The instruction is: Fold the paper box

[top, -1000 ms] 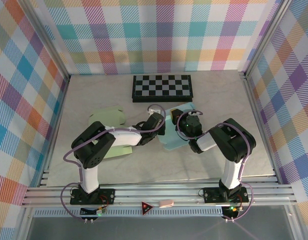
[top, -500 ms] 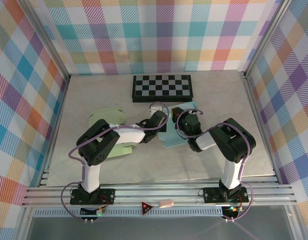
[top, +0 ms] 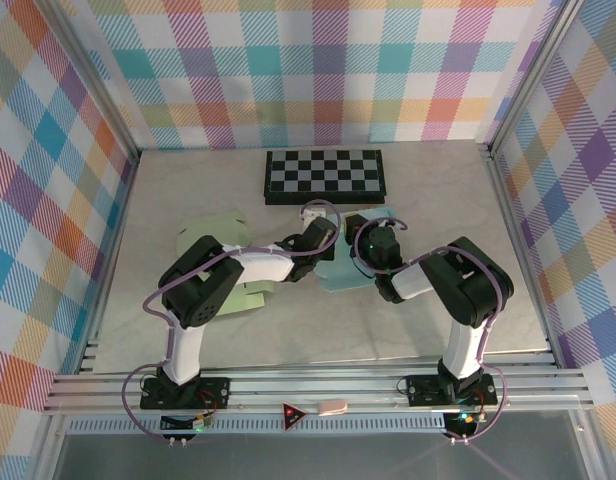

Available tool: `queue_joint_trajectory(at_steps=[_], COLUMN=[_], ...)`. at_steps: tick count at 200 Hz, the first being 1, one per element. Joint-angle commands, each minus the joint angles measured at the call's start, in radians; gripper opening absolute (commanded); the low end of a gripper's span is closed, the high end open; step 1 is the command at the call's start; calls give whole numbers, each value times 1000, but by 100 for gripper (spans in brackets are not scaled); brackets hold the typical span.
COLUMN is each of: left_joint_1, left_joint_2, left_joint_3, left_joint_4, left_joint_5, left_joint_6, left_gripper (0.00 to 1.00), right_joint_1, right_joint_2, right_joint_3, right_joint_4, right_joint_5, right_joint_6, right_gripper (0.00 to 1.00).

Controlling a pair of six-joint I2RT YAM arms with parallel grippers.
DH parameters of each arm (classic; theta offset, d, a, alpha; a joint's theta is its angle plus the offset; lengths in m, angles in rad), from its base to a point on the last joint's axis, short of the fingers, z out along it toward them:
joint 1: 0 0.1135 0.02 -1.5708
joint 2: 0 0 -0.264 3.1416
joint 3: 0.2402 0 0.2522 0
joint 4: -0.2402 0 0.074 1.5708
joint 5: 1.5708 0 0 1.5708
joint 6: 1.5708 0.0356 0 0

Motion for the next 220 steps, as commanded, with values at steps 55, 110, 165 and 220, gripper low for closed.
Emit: queue_joint_trajectory(at_steps=[55, 110, 165, 220], left_joint_1=[27, 65, 133, 176], left_joint_2=[33, -76, -113, -75], left_joint_3=[86, 147, 331, 573], left_joint_4=[-35, -299, -695, -1091], left_joint_5=[3, 15, 144, 293], left_joint_6=[10, -15, -59, -77], left_gripper=[0, 0, 0, 0], right_joint_1=[46, -13, -170, -271], right_joint_2=[-54, -344, -610, -439], right_joint_3=[-7, 30, 353, 806], right_joint_4=[-154, -554, -1306, -1794], right_joint_5=[-115, -129, -265, -417], right_joint_6=[56, -71, -413, -773], right_gripper=[9, 57, 72, 70])
